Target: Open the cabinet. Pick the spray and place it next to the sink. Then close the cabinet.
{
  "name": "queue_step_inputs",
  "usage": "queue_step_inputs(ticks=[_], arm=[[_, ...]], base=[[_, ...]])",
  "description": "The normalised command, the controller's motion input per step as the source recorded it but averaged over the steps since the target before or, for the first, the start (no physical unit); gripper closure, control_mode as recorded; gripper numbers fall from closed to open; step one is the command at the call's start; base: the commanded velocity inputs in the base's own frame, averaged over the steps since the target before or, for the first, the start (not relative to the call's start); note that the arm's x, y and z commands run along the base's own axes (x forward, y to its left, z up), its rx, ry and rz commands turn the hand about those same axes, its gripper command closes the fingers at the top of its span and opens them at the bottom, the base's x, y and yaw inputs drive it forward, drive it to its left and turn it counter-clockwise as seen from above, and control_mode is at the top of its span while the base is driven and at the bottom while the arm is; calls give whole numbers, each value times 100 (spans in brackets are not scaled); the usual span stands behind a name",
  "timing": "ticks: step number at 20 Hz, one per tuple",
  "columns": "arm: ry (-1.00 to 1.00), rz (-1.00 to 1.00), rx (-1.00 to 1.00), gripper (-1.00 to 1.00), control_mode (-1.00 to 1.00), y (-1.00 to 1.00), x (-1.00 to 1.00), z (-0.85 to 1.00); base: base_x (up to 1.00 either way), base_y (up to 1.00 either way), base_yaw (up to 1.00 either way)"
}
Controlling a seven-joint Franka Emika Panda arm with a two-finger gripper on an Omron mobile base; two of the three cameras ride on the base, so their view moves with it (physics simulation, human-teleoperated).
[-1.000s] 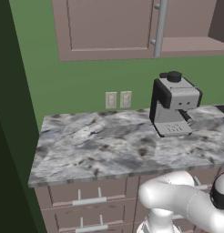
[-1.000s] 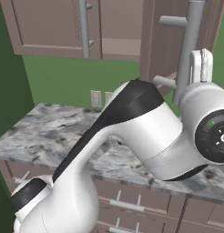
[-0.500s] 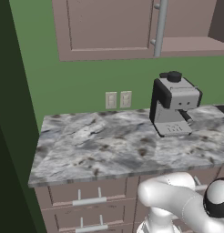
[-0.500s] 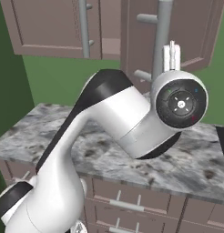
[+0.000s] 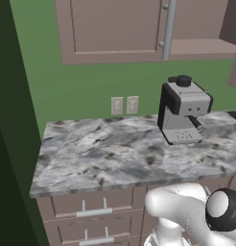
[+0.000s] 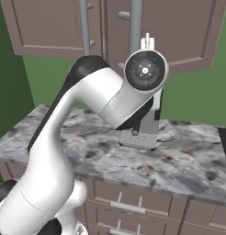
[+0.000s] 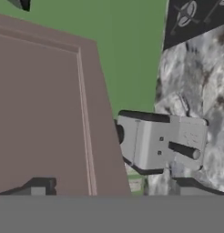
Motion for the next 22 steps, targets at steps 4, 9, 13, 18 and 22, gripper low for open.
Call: queue_step_inputs(ticks=[4,9,13,18,22], arm=[[13,7,8,-100,-100,43,75,-6],[13,12,11,-100,-100,37,72,-3],[12,17,15,-100,-100,31,72,-2],[10,18,14,-100,-100,29,78,-3],[8,14,11,-100,-100,28,85,-5]], base=[[0,0,0],[0,0,0],[0,0,0],[0,0,0],[0,0,0]])
